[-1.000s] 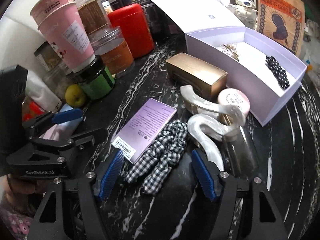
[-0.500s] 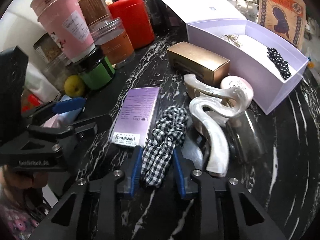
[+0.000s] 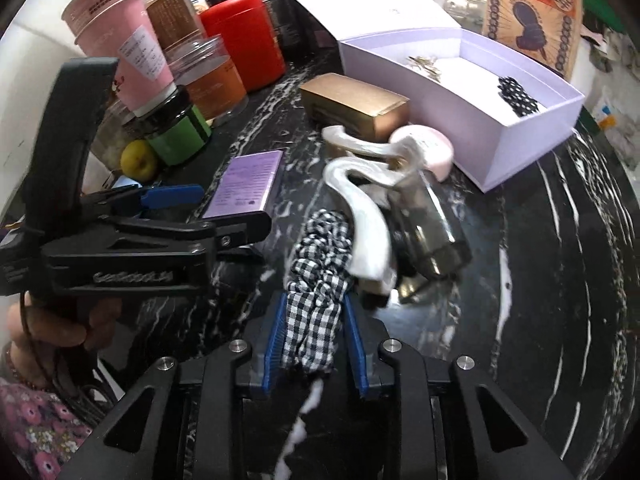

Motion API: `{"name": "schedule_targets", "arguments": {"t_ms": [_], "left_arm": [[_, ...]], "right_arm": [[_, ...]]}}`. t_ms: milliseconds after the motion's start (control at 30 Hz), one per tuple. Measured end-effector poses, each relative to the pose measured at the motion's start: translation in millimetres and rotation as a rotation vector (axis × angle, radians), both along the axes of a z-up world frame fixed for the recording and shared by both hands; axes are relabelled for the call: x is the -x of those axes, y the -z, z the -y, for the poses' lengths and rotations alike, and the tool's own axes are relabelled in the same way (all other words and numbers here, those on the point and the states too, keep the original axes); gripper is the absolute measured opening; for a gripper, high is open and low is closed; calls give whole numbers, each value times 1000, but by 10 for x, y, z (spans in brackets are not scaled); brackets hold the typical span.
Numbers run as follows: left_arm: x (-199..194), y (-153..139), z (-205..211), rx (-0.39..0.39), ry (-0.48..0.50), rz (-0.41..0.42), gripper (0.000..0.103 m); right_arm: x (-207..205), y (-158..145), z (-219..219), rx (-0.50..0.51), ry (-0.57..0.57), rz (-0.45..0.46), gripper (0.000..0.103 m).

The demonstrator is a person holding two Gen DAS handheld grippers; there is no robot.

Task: Organize rigid objects
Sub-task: 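Grasp the purple product card with the left tool while the right tool holds the gingham scrunchie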

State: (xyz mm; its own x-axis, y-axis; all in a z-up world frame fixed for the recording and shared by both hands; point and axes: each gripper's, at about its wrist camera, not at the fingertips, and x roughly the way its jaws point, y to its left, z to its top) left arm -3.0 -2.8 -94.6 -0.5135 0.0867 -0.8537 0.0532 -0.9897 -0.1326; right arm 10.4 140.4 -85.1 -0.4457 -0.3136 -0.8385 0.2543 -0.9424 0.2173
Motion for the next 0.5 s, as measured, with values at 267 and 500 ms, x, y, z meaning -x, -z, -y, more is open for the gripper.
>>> {"name": "schedule_targets", "arguments": {"t_ms": [267,500], "left_arm": [[37,7,-35,110,-51,24,79],[1,-45,-27,121,-41,11,52]], "right_arm": [[20,41,-24,15,-1,17,29],[59,43,33,-12,-14,-7,28]]}}
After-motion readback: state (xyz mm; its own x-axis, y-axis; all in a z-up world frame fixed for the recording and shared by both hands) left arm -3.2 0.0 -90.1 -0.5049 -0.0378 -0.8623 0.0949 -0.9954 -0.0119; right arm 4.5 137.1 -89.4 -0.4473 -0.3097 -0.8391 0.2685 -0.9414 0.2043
